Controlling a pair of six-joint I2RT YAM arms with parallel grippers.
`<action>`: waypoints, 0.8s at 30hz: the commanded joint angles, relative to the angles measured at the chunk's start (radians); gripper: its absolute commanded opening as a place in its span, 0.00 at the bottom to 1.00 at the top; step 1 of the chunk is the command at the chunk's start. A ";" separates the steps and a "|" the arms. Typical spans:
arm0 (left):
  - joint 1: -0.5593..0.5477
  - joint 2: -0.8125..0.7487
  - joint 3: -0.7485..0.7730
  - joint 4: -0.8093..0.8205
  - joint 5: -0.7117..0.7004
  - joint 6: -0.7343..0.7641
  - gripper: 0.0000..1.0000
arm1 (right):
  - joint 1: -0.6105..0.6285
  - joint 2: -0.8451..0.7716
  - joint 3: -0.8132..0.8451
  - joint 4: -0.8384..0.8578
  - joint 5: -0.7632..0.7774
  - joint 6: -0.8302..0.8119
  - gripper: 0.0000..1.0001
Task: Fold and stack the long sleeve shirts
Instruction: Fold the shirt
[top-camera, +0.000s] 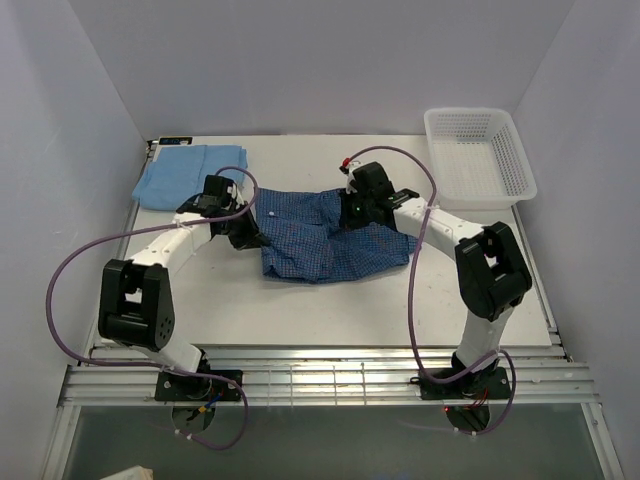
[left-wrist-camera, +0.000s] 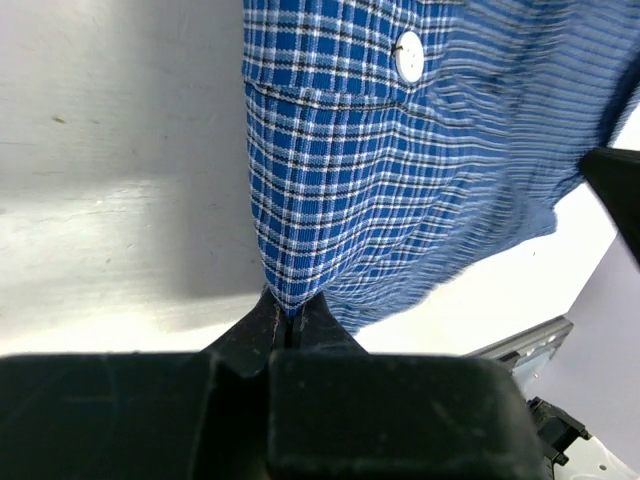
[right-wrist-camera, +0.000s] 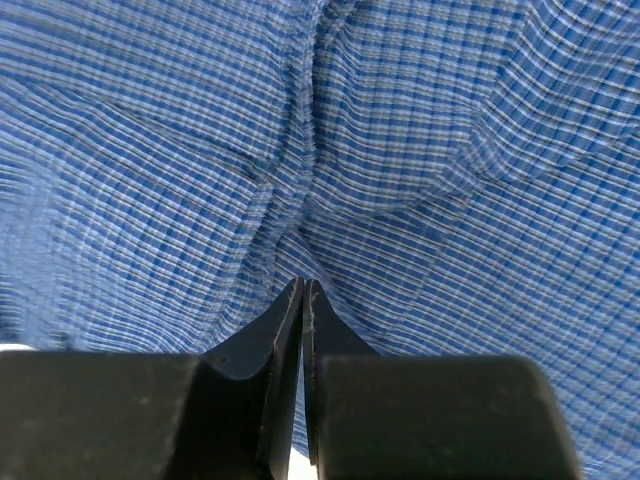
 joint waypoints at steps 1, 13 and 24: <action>0.000 -0.066 0.116 -0.207 -0.090 0.054 0.00 | 0.010 0.070 0.089 0.040 -0.015 -0.025 0.08; -0.023 -0.012 0.411 -0.347 -0.108 0.120 0.00 | 0.118 0.401 0.468 -0.032 -0.025 -0.050 0.08; -0.099 0.121 0.592 -0.352 -0.084 0.131 0.00 | 0.231 0.555 0.606 -0.087 0.061 -0.039 0.08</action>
